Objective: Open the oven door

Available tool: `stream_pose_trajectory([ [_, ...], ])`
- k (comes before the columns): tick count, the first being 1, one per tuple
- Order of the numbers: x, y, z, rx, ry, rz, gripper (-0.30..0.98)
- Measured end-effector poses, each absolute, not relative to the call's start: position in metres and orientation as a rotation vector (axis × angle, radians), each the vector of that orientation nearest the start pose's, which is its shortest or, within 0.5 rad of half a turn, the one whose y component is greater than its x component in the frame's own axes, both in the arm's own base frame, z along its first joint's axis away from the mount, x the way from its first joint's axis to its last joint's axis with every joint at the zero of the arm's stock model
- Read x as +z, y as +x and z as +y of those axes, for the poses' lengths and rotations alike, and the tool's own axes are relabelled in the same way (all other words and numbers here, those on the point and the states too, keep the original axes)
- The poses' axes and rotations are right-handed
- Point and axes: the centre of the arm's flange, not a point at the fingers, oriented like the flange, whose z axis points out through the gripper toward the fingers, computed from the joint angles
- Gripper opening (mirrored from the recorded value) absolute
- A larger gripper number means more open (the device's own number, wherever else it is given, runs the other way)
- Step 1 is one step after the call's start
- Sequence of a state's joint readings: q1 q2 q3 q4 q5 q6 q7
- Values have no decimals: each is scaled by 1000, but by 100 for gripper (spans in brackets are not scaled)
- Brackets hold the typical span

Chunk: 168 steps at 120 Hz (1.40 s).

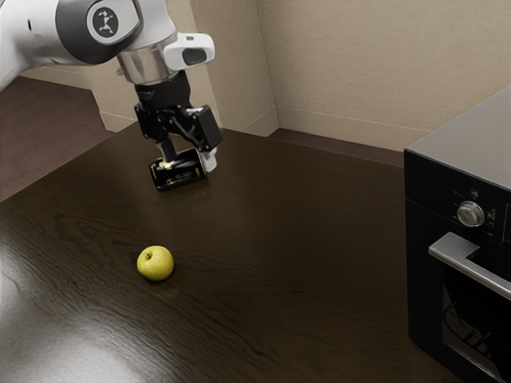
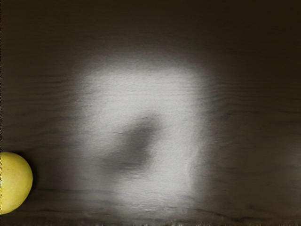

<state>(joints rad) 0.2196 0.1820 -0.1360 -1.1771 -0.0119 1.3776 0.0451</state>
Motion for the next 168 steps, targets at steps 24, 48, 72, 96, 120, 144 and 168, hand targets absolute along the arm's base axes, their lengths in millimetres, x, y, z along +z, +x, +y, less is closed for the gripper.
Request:
stream_pose_trajectory([
  [24, 772, 545, 49, -300, -3132, 20, 69],
  [48, 870, 353, -304, -651, -2575, 1666, 68],
  [72, 825, 322, -383, -576, -2113, 2185, 68],
  [96, 780, 320, -429, -562, -1757, 2430, 68],
  [120, 755, 359, -437, -607, -1566, 2493, 68],
  [144, 725, 402, -441, -600, -1447, 2505, 69],
  [168, 710, 420, -447, -595, -1359, 2515, 69],
])
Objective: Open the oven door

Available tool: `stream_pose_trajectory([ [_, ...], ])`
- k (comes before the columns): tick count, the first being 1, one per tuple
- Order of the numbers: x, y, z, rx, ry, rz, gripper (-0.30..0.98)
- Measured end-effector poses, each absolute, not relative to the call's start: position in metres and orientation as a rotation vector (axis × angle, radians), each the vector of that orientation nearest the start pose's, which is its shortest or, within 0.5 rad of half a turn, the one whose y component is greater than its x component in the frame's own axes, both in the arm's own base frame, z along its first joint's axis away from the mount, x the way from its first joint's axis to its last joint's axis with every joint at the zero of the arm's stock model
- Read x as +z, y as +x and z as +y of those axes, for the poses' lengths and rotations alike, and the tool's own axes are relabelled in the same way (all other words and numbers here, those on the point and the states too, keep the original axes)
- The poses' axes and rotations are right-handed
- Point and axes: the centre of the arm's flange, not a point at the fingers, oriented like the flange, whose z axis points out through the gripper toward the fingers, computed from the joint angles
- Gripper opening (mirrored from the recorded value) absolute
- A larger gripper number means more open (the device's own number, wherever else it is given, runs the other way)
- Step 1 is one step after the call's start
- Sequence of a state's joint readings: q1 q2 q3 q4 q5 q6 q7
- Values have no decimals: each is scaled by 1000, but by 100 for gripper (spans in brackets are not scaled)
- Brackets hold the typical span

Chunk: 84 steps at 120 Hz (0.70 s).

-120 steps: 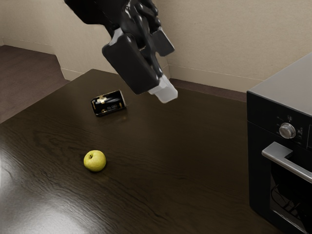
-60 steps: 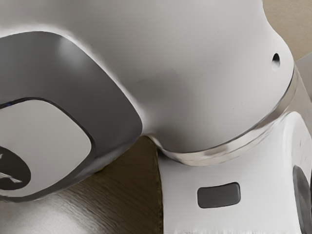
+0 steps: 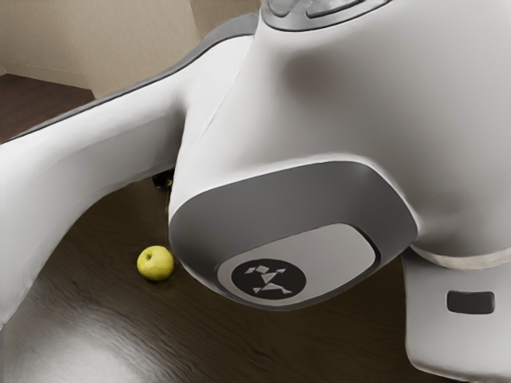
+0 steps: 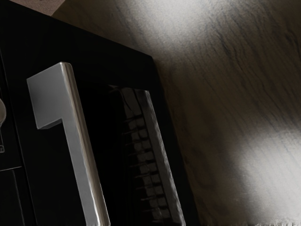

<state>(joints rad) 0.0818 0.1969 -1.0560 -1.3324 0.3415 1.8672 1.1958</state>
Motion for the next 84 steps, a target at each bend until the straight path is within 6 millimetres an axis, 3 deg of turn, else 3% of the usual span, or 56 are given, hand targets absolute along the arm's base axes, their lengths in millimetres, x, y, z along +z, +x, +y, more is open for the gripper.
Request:
stream_pose_trajectory([
  [20, 700, 421, -443, -546, -1327, 2500, 69],
  [47, 686, 452, -415, -484, -1399, 2446, 69],
  [71, 660, 456, -417, -450, -1393, 2457, 69],
  [84, 653, 470, -405, -442, -1422, 2431, 69],
])
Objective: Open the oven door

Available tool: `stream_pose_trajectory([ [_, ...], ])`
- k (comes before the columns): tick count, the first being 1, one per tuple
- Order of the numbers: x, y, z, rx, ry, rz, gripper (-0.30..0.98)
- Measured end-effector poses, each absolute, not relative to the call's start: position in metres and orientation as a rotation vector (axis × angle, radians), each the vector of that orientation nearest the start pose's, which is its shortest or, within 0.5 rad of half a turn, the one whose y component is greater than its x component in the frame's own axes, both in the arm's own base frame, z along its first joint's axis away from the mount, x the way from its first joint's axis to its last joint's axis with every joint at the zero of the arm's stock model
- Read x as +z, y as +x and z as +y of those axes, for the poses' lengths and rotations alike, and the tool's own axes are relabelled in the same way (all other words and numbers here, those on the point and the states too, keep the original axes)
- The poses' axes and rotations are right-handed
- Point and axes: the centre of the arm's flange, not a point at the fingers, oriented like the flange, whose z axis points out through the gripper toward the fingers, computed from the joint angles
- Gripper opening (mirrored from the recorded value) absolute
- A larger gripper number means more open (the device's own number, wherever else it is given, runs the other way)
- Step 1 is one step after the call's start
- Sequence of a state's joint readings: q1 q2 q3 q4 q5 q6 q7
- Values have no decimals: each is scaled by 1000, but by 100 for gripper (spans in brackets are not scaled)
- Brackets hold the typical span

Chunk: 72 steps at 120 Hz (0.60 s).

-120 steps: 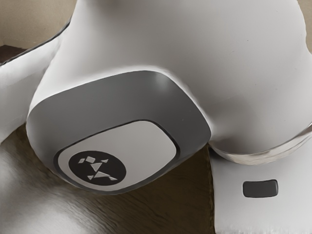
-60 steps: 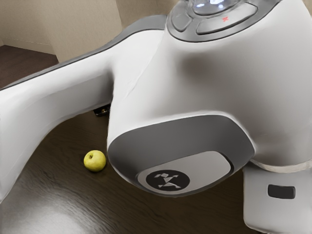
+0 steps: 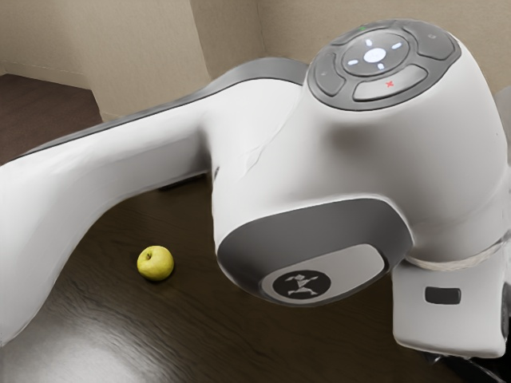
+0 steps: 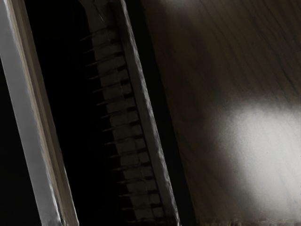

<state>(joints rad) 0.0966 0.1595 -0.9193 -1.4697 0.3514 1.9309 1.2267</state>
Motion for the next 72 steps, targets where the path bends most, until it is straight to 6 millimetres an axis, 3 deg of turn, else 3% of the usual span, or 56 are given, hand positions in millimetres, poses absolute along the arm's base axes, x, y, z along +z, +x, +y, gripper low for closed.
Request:
stream_pose_trajectory([
  [72, 630, 485, -402, -463, -1432, 2438, 69],
])
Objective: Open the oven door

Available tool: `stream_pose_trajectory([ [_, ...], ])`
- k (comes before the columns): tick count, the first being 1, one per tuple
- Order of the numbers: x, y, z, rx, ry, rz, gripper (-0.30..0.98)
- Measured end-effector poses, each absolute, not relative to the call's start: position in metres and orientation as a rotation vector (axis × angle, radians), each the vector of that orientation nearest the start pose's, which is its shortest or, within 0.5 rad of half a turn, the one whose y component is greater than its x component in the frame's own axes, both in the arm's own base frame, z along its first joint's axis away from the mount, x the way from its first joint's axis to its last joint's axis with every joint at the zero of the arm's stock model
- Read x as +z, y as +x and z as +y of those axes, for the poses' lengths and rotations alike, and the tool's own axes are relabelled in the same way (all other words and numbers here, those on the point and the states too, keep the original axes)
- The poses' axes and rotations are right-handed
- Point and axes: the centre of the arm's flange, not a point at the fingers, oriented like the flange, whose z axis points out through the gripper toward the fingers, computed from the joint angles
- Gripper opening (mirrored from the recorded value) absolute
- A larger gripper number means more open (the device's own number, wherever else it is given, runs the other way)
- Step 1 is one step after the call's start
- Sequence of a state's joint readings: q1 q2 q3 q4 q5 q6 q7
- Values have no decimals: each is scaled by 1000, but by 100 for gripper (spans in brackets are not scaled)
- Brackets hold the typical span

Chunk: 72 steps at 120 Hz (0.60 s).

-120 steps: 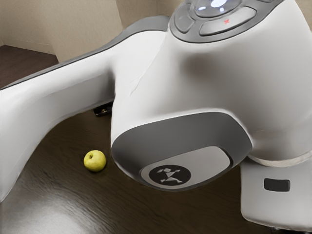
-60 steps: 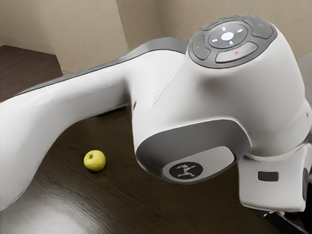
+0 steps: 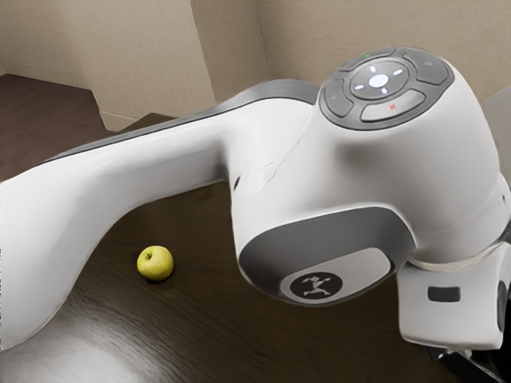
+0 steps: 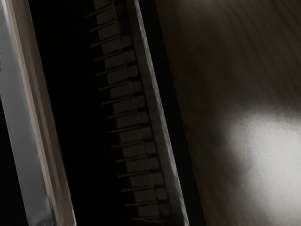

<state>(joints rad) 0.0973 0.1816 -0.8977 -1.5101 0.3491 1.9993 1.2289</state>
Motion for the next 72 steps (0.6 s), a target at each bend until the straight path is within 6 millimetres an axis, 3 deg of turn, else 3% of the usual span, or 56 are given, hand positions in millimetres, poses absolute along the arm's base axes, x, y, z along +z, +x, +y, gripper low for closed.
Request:
stream_pose_trajectory([
  [6, 617, 470, -402, -404, -1405, 2426, 75],
  [12, 603, 398, -387, -254, -1345, 2279, 70],
  [14, 606, 342, -401, -243, -1263, 2230, 68],
  [16, 622, 261, -422, -282, -1142, 2182, 68],
  [18, 656, 178, -432, -377, -1047, 2104, 68],
  [20, 710, 102, -429, -514, -996, 1998, 68],
  [22, 780, 55, -408, -650, -1040, 1871, 68],
  [24, 854, 58, -369, -755, -1193, 1742, 68],
  [27, 922, 102, -309, -820, -1437, 1594, 68],
  [30, 953, 165, -252, -816, -1666, 1492, 68],
  [33, 957, 252, -184, -760, -1910, 1403, 68],
  [36, 941, 325, -127, -685, -2111, 1322, 68],
  [40, 899, 410, -59, -566, -2348, 1225, 68],
  [44, 859, 462, -10, -461, -2522, 1121, 68],
  [50, 823, 496, 32, -367, -2683, 974, 68],
  [60, 741, 549, 78, -169, -2900, 787, 69],
  [65, 715, 561, 81, -102, -2963, 728, 69],
  [72, 699, 570, 59, -59, -3003, 699, 69],
])
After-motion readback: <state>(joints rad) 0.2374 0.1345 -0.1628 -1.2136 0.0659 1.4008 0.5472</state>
